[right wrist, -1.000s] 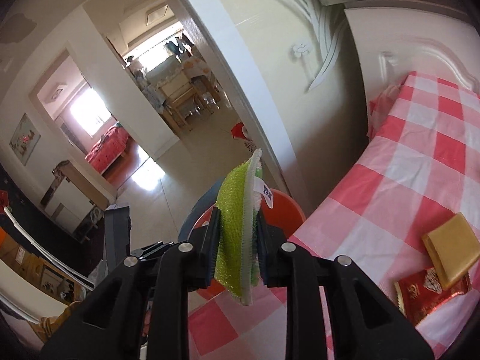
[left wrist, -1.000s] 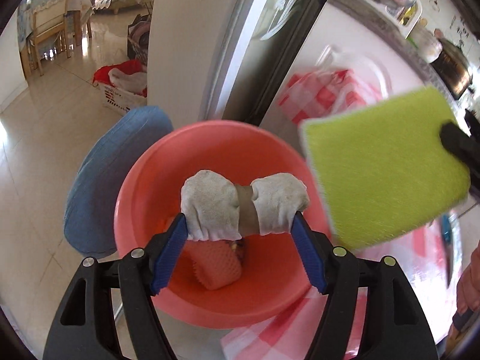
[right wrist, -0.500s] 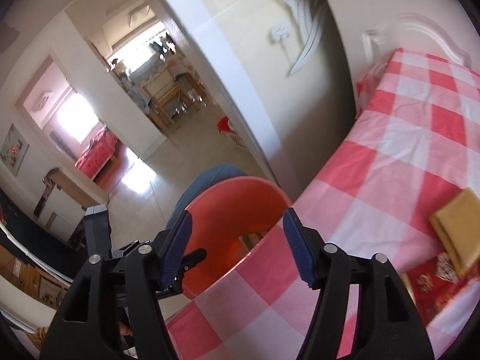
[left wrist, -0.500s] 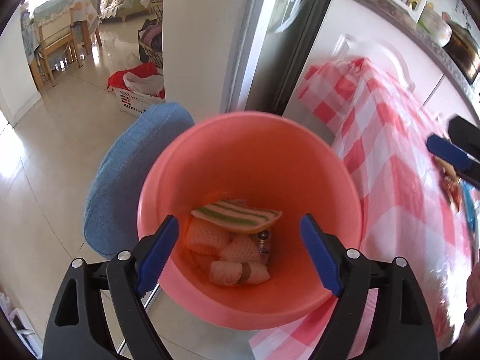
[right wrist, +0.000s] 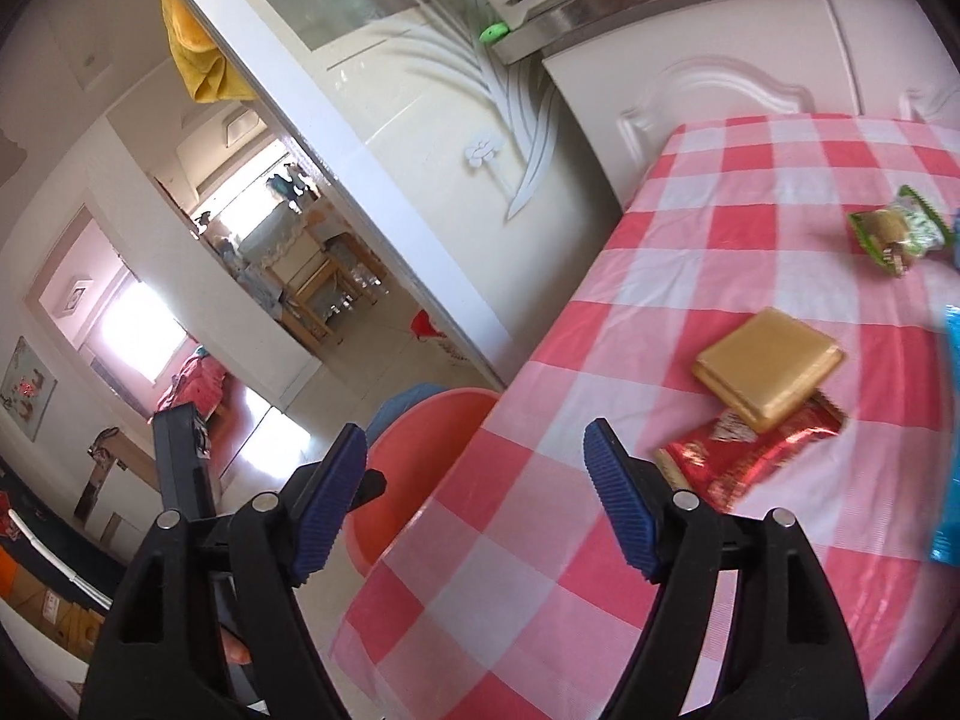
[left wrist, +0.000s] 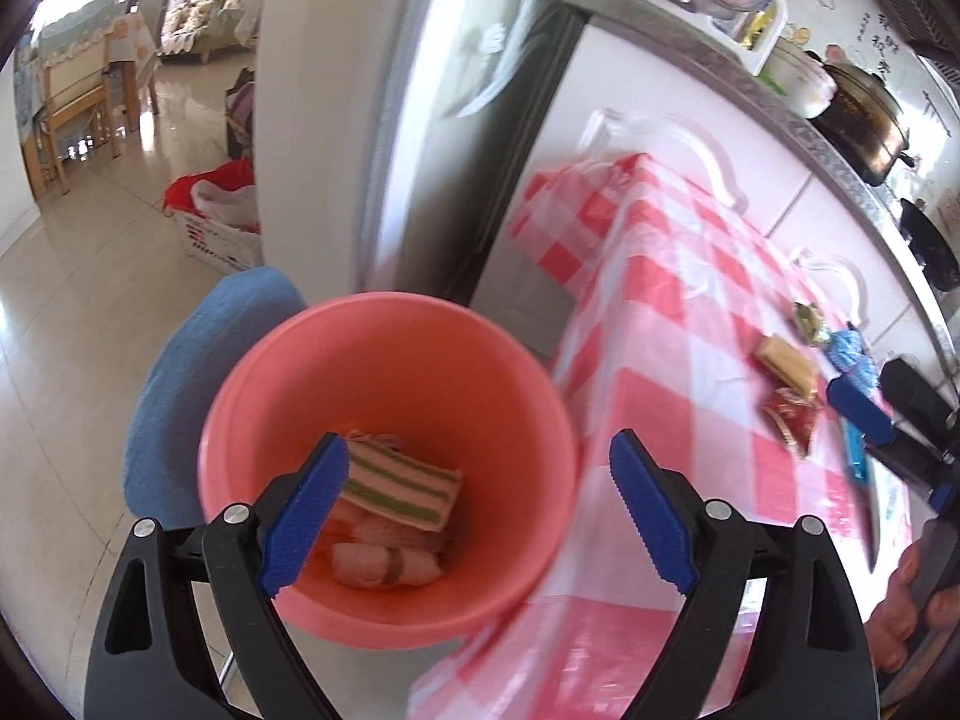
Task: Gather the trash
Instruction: 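Move both open tools back over the table items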
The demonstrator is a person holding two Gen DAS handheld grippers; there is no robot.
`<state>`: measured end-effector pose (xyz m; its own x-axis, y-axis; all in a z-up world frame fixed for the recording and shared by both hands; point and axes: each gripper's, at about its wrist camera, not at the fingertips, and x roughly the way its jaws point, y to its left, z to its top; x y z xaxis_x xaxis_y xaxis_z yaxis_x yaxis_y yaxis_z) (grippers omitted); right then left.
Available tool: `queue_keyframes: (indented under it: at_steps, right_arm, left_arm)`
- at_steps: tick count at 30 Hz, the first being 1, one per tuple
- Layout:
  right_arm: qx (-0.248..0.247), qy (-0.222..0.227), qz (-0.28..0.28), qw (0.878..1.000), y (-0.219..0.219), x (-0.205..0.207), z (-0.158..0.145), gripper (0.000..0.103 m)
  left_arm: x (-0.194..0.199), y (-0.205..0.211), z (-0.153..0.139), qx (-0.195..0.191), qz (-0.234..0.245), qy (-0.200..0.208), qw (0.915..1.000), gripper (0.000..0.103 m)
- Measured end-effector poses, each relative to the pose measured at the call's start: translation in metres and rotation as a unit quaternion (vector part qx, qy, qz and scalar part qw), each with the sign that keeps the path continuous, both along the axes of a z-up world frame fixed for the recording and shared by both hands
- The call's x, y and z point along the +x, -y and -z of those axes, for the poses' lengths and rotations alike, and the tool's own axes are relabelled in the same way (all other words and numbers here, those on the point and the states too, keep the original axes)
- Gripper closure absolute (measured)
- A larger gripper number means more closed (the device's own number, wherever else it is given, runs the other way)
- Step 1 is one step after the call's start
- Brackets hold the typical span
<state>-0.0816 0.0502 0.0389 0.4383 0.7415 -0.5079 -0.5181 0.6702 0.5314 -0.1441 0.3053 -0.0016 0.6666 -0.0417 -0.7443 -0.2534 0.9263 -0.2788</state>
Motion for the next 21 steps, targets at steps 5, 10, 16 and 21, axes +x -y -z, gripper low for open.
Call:
queue_keyframes:
  at_steps: [5,10,16,21]
  right_arm:
    - [0.004,0.015,0.029,0.999,0.027,-0.002,0.001,0.026]
    - [0.023,0.019,0.059,0.998,0.066,-0.005,0.001,0.026]
    - [0.051,0.022,0.1,0.993,0.11,-0.002,-0.001,0.026]
    - [0.063,0.023,0.117,0.991,0.133,0.0,-0.001,0.024]
  left_arm:
    - [0.005,0.026,-0.01,-0.003,0.023,0.002,0.9997,0.015]
    - [0.01,0.056,-0.02,0.007,0.056,0.002,0.9984,0.015]
    - [0.012,0.088,-0.027,0.022,0.085,0.0,0.9962,0.015]
    - [0.016,0.113,-0.029,0.03,0.103,-0.006,0.9942,0.014]
